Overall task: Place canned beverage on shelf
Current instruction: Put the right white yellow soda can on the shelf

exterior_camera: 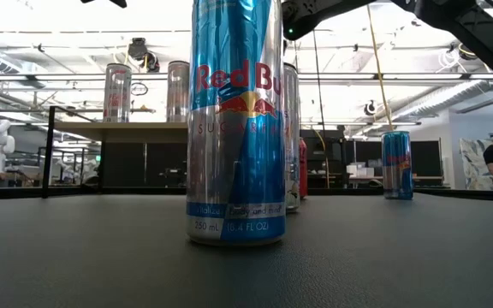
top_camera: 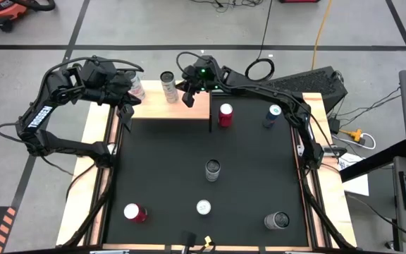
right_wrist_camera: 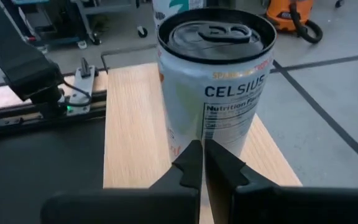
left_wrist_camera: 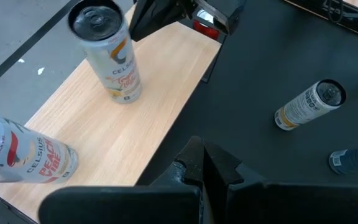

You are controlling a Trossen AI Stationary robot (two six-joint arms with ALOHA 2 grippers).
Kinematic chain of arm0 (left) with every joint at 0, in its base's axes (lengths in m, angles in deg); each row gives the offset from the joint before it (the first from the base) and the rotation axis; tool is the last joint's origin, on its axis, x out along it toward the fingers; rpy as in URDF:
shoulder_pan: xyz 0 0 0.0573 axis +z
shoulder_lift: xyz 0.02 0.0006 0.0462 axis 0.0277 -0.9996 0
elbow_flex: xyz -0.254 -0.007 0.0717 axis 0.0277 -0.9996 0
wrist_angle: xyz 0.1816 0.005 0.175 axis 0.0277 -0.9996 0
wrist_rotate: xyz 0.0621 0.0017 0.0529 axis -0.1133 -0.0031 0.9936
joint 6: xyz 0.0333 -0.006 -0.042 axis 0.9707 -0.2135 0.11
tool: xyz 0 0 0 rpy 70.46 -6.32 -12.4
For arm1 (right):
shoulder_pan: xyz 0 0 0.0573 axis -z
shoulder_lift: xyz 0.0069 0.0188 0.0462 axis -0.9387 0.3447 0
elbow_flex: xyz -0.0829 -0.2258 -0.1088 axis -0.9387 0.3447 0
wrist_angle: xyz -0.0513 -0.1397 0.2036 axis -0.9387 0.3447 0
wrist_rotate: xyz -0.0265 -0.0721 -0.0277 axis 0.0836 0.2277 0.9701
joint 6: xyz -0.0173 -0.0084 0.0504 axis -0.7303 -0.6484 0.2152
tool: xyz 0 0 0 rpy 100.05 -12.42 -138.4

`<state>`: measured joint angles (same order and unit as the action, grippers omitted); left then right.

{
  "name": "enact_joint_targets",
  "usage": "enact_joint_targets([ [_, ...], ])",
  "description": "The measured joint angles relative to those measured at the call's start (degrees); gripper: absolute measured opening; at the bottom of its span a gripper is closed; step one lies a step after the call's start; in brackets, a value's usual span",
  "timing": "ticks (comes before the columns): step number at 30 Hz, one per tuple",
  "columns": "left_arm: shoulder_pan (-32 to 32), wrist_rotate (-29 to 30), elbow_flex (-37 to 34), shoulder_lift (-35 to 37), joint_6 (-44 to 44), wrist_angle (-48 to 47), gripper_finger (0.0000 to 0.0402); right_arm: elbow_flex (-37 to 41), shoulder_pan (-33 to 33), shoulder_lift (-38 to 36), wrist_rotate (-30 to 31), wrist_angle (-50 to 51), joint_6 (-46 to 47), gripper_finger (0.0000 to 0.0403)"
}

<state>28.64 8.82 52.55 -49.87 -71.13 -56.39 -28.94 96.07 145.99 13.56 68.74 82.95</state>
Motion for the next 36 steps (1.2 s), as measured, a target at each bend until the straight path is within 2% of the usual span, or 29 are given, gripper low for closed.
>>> enact_joint_targets([
  [5, 0.00, 0.00, 0.00, 0.00, -0.20, 0.00, 0.0001, 0.00, 0.00, 2.03, -2.78, -3.14, 2.06, 0.0000],
  [30, 0.00, 0.00, 0.00, 0.00, 0.09, -0.02, 0.0001, 0.00, -0.05, 3.05, -2.93, -8.27, 3.61, 0.0000],
  [33, 0.01, 0.00, 0.00, 0.00, 0.10, 0.00, 0.0001, 0.00, -0.11, 3.05, -5.68, -10.87, 5.66, 0.0000],
  [36, 0.01, 0.00, 0.00, 0.00, 0.09, 0.00, 0.0001, 0.00, -0.20, 3.03, -5.73, -12.78, 6.03, 0.0000],
])
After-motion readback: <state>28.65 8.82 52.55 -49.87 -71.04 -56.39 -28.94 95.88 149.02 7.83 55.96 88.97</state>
